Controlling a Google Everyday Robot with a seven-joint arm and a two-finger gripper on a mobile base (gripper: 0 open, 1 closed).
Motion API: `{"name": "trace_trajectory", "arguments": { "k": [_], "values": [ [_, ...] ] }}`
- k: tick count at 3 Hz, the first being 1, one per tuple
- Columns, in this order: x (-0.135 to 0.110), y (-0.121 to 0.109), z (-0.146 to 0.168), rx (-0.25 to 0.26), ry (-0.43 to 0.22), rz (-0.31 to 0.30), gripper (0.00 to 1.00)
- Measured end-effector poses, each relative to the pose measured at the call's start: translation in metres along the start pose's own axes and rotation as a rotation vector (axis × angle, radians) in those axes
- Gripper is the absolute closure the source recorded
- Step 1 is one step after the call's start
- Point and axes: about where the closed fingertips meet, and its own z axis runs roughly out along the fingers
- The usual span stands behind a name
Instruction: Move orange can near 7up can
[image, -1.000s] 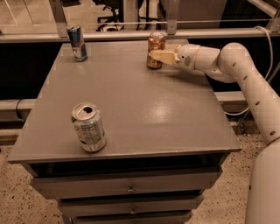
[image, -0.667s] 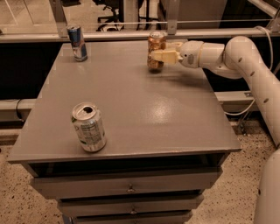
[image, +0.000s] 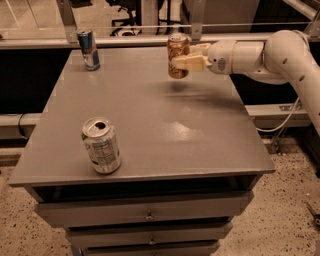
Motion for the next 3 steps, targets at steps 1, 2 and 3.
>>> {"name": "trace_trajectory", "arguments": {
  "k": [1, 2, 3],
  "values": [
    [-0.004, 0.004, 0.007, -0.029, -0.009, 0.001, 1.0],
    [-0.018, 0.048, 0.014, -0.111, 0.012, -0.02, 1.0],
    [-0.04, 0.13, 0.013, -0.237, 0.015, -0.056, 1.0]
  ]
}}
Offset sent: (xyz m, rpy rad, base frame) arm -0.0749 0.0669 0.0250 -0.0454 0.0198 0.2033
